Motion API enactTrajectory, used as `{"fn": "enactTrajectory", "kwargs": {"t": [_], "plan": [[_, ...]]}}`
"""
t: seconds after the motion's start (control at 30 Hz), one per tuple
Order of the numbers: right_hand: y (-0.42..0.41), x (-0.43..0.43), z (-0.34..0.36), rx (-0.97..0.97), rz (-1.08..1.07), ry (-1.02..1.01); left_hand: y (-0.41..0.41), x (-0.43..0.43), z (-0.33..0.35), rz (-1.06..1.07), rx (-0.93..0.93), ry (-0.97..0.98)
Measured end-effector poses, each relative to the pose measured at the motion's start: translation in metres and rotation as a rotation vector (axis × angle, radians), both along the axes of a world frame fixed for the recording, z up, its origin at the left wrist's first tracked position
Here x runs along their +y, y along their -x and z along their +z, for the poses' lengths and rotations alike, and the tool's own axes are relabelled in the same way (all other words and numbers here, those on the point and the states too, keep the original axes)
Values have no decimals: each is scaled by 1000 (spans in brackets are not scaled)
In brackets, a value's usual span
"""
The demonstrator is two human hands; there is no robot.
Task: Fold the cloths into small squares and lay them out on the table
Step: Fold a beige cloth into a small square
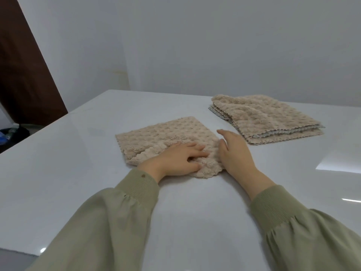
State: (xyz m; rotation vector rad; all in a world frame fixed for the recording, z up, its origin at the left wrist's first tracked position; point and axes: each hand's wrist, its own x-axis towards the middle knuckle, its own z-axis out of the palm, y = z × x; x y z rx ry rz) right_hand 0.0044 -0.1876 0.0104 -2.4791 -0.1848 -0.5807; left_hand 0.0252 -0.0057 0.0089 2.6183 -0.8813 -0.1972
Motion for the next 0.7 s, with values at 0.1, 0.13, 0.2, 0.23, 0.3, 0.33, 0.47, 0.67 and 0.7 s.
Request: {"fn": "enactTrajectory", "kwargs": {"t": [0.1, 0.13, 0.2, 0.23, 0.3, 0.33, 0.47, 0.67, 0.7], "plan": [[14, -1, 0, 163, 14, 45, 16, 1, 0, 67, -63, 186], [17, -1, -1, 212, 20, 113, 20, 2, 1, 112, -136, 203], [23, -2, -3, 292, 28, 252, 26, 6, 4, 211, -299, 108], [27, -1, -3, 325, 23, 284, 28, 9, 4, 278, -346, 16], [31, 2, -2, 353, 2, 308, 31, 16, 4, 426, -349, -133], [33, 3, -1, 361, -7, 328, 32, 19, 4, 490, -326, -166], [34, 7, 4, 332, -67, 369, 28, 26, -4, 590, -259, -137], [38, 3, 9, 150, -251, 500, 9, 25, -8, 406, -258, -18], [38, 3, 8, 115, -267, 517, 8, 24, -7, 373, -263, -10]]}}
